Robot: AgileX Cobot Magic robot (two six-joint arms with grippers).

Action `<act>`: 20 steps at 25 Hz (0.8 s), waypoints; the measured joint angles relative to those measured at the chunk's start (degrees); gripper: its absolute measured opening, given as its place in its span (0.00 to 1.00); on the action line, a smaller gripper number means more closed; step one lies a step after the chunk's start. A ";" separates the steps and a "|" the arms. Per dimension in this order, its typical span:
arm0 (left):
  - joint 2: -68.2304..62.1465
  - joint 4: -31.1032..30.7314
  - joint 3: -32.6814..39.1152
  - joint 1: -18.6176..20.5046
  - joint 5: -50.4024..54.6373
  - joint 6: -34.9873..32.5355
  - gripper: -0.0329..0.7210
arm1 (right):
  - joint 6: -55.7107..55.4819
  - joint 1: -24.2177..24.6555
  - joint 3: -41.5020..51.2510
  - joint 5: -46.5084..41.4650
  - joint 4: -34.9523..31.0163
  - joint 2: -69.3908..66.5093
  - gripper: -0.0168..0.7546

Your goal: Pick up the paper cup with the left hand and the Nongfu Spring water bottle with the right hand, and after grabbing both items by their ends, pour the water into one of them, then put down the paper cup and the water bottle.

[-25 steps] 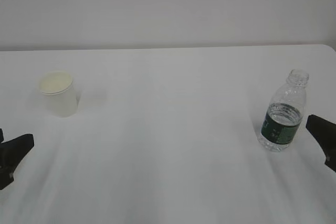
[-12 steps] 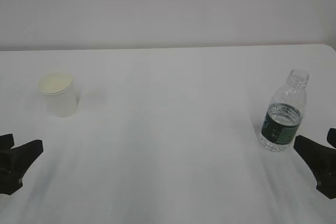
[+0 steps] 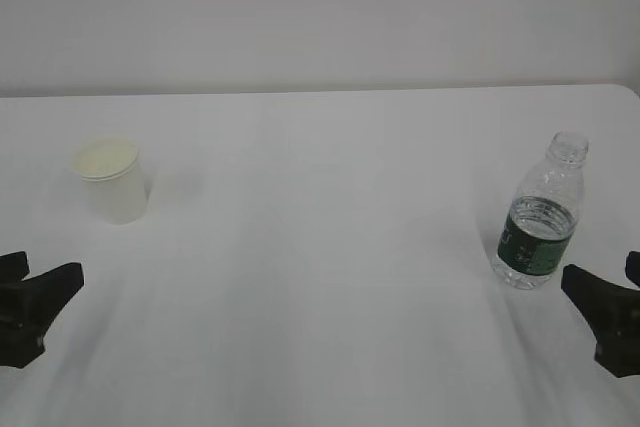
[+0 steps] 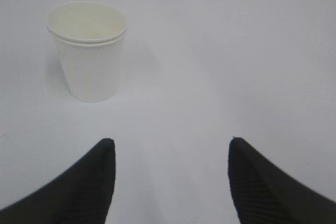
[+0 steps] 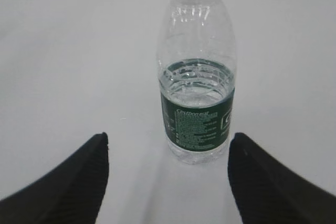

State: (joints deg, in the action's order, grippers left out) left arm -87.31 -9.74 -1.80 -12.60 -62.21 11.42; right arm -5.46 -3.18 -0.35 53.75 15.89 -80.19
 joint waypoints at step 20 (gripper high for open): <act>-0.78 -0.13 0.00 0.00 -0.73 -2.33 0.69 | 7.02 0.00 -0.64 11.84 -3.01 -21.53 0.71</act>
State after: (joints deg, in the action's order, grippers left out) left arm -88.09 -9.87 -1.80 -12.60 -62.93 9.09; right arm 1.56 -3.18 -0.99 65.59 12.88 -101.72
